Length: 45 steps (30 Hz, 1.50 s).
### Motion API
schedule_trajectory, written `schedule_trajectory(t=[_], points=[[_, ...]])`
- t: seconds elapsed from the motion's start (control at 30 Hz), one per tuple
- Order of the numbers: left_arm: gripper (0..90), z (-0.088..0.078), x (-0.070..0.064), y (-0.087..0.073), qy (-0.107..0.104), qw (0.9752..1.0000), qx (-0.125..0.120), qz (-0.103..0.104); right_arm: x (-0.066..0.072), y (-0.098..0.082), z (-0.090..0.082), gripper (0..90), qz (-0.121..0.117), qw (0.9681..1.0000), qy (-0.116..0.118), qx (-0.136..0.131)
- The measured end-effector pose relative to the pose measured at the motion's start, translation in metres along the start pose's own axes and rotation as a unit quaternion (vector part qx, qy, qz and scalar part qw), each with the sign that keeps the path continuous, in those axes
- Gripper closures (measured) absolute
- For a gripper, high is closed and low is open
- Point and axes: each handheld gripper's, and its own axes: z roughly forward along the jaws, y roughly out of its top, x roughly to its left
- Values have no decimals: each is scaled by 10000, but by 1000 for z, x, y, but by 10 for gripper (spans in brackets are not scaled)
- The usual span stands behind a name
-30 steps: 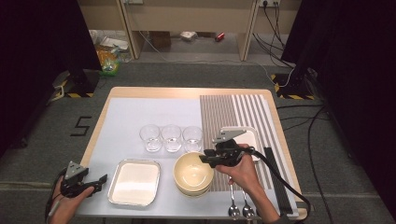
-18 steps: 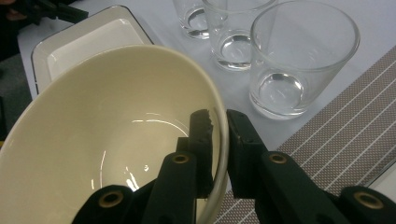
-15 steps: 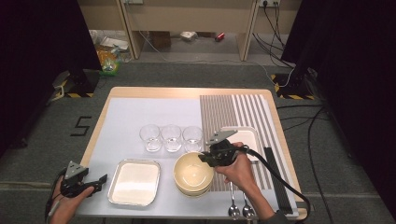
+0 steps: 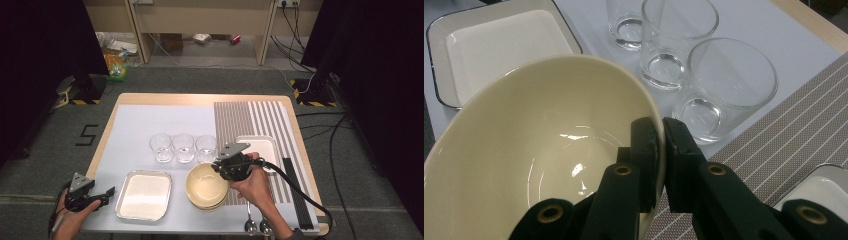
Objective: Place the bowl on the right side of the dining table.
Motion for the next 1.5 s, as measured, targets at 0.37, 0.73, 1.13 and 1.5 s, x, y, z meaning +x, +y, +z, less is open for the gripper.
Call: schedule_trajectory(t=[0.37,0.73,1.13,1.5], points=[[174,0,0,0,7,10000,0,4,-8,-2,10,752,341,9986,265,297],[175,-1,0,0,-9,10000,0,4,-9,-3,13,843,63,9988,325,364],[173,-25,-22,23,39,9993,-300,236,-2,3,6,848,-236,9990,167,346],[166,-25,-105,51,-864,9923,-368,813,-2,3,5,849,-273,9989,161,350]])
